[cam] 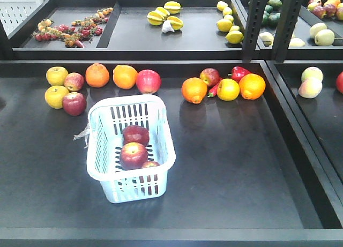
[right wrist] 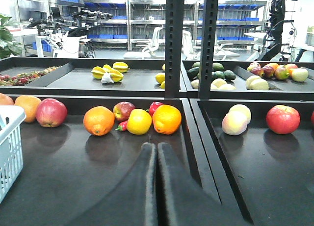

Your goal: Pick three apples into basket with both arms

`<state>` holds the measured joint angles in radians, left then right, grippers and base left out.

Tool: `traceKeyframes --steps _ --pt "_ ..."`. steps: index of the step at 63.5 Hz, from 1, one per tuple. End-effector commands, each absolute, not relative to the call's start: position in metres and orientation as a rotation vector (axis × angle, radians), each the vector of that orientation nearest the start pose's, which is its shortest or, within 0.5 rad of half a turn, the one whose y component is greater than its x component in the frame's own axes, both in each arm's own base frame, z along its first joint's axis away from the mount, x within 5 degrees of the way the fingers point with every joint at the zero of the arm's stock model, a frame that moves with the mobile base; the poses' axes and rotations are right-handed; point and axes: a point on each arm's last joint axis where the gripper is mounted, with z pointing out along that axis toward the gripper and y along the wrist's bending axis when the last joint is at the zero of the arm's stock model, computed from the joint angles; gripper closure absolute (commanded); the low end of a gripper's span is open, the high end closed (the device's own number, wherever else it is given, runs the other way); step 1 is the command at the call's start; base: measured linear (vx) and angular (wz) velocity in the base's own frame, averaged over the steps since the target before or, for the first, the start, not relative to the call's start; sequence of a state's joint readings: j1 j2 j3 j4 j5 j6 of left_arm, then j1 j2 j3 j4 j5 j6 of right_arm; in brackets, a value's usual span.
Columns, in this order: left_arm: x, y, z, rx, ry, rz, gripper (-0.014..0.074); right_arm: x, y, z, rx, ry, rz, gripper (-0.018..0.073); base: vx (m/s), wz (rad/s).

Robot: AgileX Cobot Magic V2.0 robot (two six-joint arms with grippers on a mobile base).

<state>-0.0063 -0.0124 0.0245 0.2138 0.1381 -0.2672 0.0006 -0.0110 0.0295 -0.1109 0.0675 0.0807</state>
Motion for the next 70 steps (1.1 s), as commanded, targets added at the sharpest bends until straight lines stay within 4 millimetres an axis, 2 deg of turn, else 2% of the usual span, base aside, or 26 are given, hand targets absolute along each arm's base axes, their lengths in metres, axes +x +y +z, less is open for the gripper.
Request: traceKeyframes --steps 1,70 --pt "0.0563 0.0007 0.1923 -0.055 1.573 -0.049 0.0603 0.0564 0.0002 0.2007 -0.035 1.493 -0.034 0.0568 0.00 0.00" --pt "0.0563 0.0007 0.1923 -0.055 1.573 -0.049 0.0603 0.0564 0.0001 0.2007 -0.034 1.493 -0.034 0.0568 0.00 0.00"
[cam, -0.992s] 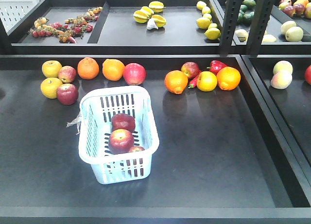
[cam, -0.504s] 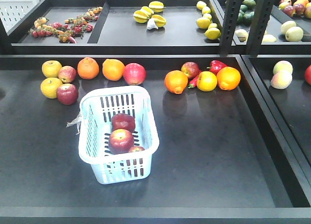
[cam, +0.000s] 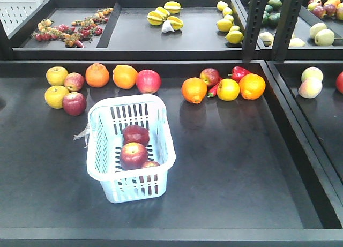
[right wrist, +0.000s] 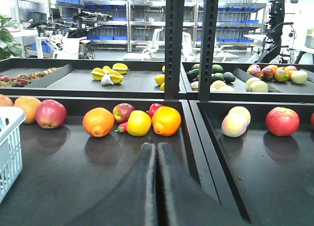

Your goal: Pick three apples into basket with both arms

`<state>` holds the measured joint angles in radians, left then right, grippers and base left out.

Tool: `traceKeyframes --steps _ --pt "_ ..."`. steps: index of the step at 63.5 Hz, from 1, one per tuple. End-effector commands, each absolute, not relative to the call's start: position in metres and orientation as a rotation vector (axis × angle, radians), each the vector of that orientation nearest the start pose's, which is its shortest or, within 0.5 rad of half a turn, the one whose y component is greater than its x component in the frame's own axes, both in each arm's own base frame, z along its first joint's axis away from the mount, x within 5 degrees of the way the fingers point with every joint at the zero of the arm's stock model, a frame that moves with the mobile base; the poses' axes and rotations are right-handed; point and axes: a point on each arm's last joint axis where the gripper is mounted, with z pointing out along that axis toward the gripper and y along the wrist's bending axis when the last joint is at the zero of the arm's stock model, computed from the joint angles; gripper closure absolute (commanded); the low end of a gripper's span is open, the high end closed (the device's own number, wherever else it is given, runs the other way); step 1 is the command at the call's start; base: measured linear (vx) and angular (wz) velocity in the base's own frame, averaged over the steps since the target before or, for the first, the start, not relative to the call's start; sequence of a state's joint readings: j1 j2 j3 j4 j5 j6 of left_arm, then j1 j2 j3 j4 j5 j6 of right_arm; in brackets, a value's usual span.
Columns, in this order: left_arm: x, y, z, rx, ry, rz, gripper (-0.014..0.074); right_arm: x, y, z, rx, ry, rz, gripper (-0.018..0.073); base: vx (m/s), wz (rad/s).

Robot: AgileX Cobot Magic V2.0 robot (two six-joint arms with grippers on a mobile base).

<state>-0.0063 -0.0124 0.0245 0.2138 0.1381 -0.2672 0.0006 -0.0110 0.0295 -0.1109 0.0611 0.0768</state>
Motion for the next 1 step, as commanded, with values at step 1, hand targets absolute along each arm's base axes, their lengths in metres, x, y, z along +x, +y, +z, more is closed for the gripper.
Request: traceKeyframes --steps 1 --pt "0.0563 0.0007 0.1923 -0.055 1.573 -0.049 0.0603 0.0564 0.0001 0.2007 -0.034 1.493 -0.034 0.0568 0.00 0.00"
